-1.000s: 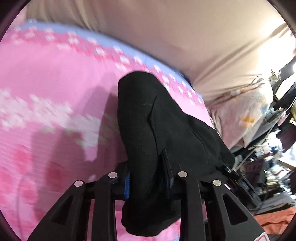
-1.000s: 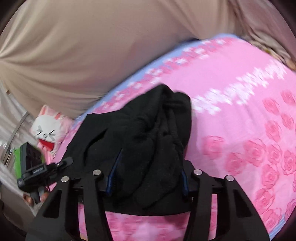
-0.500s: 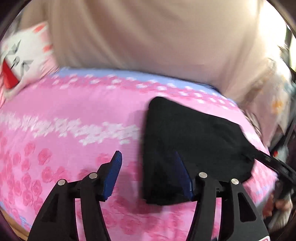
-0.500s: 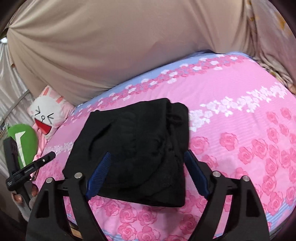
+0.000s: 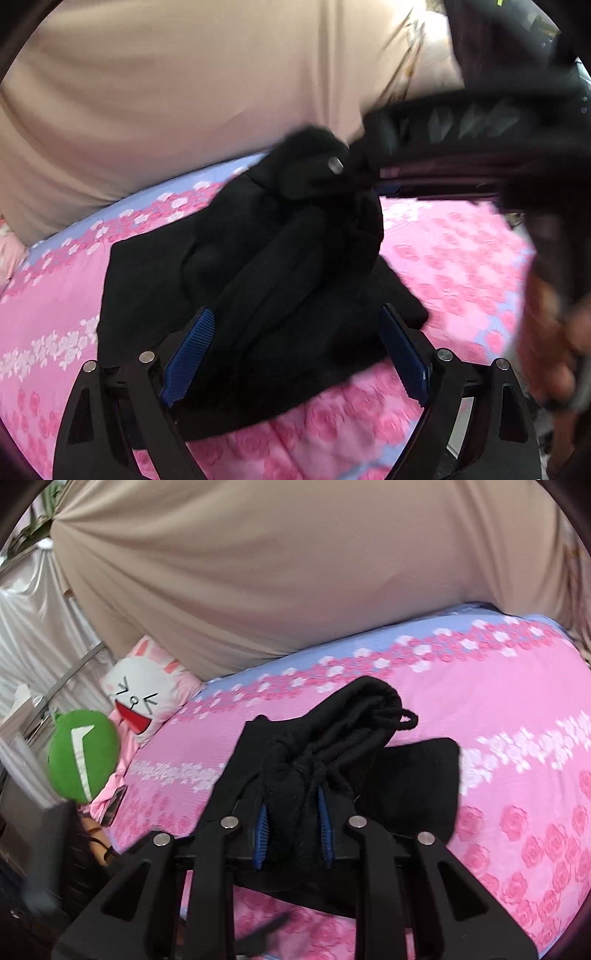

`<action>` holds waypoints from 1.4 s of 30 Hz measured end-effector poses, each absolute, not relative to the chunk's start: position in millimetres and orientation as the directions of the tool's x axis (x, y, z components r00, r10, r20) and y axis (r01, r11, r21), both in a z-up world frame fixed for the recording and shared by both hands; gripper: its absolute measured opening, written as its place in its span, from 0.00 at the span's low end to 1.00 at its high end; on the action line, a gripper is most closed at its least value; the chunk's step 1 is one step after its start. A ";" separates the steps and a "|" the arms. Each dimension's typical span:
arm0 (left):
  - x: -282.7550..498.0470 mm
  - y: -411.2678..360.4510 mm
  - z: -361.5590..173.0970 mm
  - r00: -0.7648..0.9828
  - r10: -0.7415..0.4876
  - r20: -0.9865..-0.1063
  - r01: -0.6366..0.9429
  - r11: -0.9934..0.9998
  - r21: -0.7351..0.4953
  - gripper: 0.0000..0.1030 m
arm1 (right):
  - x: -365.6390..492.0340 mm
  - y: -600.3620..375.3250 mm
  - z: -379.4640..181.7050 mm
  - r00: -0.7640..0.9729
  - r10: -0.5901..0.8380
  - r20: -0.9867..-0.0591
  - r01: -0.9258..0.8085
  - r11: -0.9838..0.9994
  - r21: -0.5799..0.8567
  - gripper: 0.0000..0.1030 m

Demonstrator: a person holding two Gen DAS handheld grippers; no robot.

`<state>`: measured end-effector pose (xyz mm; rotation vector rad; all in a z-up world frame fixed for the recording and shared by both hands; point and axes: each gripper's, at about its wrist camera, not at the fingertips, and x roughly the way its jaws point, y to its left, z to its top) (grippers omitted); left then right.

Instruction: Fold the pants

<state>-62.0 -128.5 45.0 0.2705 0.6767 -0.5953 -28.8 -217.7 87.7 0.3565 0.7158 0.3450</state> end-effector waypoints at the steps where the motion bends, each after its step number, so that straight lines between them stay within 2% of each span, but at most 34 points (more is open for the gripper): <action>1: -54.1 -130.8 40.2 0.626 -0.413 -0.661 0.576 0.817 0.035 0.76 | -28.0 -215.8 85.8 0.700 0.422 -0.576 -0.181 0.885 0.429 0.21; 2: -50.3 -132.2 37.5 0.633 -0.395 -0.666 0.554 0.832 0.034 0.45 | -28.9 -217.1 84.4 0.704 0.417 -0.575 -0.171 0.885 0.432 0.25; 3: -39.1 -131.2 34.3 0.638 -0.355 -0.684 0.522 0.852 0.046 0.19 | -30.6 -220.9 83.5 0.712 0.411 -0.569 -0.158 0.884 0.440 0.27; 4: -32.8 -124.4 35.1 0.614 -0.376 -0.694 0.525 0.851 0.003 0.17 | -35.9 -228.5 83.2 0.728 0.406 -0.553 -0.145 0.879 0.455 0.34; 5: -25.6 -112.0 38.9 0.572 -0.434 -0.696 0.531 0.842 -0.089 0.13 | -41.9 -234.4 84.0 0.741 0.395 -0.543 -0.131 0.878 0.460 0.44; 6: -17.5 -96.7 45.3 0.536 -0.488 -0.689 0.526 0.831 -0.180 0.12 | -52.0 -244.1 83.6 0.761 0.370 -0.532 -0.107 0.882 0.460 0.56; 8: -12.9 -74.5 58.8 0.535 -0.525 -0.662 0.512 0.825 -0.240 0.12 | -73.6 -261.1 74.7 0.781 0.282 -0.557 -0.033 0.910 0.413 0.67; 11: -19.3 -47.5 86.0 0.611 -0.521 -0.596 0.490 0.840 -0.233 0.11 | -84.2 -275.1 45.3 0.733 0.192 -0.653 0.087 0.925 0.370 0.70; 13: -23.4 -35.4 98.2 0.647 -0.507 -0.570 0.469 0.853 -0.228 0.11 | -80.2 -277.5 17.2 0.684 0.251 -0.685 0.109 0.893 0.436 0.70; 14: -23.7 -29.0 101.0 0.653 -0.508 -0.561 0.461 0.855 -0.237 0.11 | -75.4 -272.8 5.9 0.665 0.300 -0.684 0.091 0.876 0.473 0.66; 15: -22.8 -25.3 102.3 0.658 -0.508 -0.555 0.452 0.857 -0.248 0.11 | -72.1 -267.1 0.3 0.661 0.322 -0.678 0.074 0.871 0.486 0.47; 17: -20.9 -18.0 101.6 0.663 -0.506 -0.552 0.438 0.860 -0.262 0.11 | -67.2 -256.0 0.1 0.667 0.274 -0.693 0.069 0.903 0.424 0.27; 18: -19.3 -16.5 100.6 0.663 -0.502 -0.555 0.430 0.862 -0.267 0.11 | -69.9 -254.6 9.3 0.689 0.269 -0.673 0.048 0.910 0.413 0.22; 22: -30.9 -7.5 103.2 0.671 -0.490 -0.556 0.419 0.870 -0.261 0.11 | -91.3 -274.3 35.3 0.740 0.207 -0.640 0.059 0.928 0.368 0.19; 24: -29.8 -4.6 100.4 0.664 -0.498 -0.557 0.424 0.865 -0.268 0.11 | -86.0 -278.9 13.5 0.681 0.106 -0.724 0.122 0.959 0.255 0.17; 25: -28.2 -6.9 97.3 0.654 -0.509 -0.560 0.429 0.859 -0.279 0.11 | -82.1 -278.5 1.7 0.648 0.086 -0.757 0.134 0.965 0.224 0.20; 26: -26.7 -9.6 94.3 0.641 -0.519 -0.565 0.436 0.853 -0.288 0.11 | -82.6 -280.7 -4.7 0.640 0.080 -0.764 0.149 0.963 0.225 0.28; 29: -26.3 -15.3 89.7 0.622 -0.523 -0.582 0.448 0.848 -0.283 0.11 | -97.9 -281.7 25.1 0.729 0.057 -0.682 0.167 0.952 0.258 0.30; 31: -28.0 -16.1 90.0 0.625 -0.519 -0.582 0.449 0.850 -0.276 0.11 | -96.8 -264.4 52.6 0.774 0.108 -0.624 0.079 0.961 0.264 0.30; 33: -28.9 -15.1 91.1 0.631 -0.517 -0.578 0.447 0.852 -0.274 0.11 | -86.7 -248.2 57.3 0.767 0.188 -0.613 -0.002 0.957 0.290 0.30; 35: -28.8 -13.9 91.1 0.631 -0.520 -0.576 0.443 0.851 -0.282 0.11 | -60.5 -232.5 34.9 0.712 0.231 -0.663 -0.025 0.952 0.304 0.30; 37: -29.4 -15.7 90.1 0.623 -0.522 -0.583 0.444 0.849 -0.286 0.11 | -32.9 -220.7 -16.3 0.603 0.235 -0.762 -0.017 0.959 0.282 0.29; 39: -32.2 -19.3 90.3 0.616 -0.520 -0.592 0.453 0.849 -0.273 0.11 | -40.7 -219.9 -8.0 0.631 0.223 -0.743 -0.030 0.964 0.264 0.29; 42: -37.8 -33.6 92.7 0.608 -0.521 -0.599 0.491 0.840 -0.232 0.11 | -61.6 -243.6 16.9 0.682 0.244 -0.690 -0.006 0.945 0.328 0.30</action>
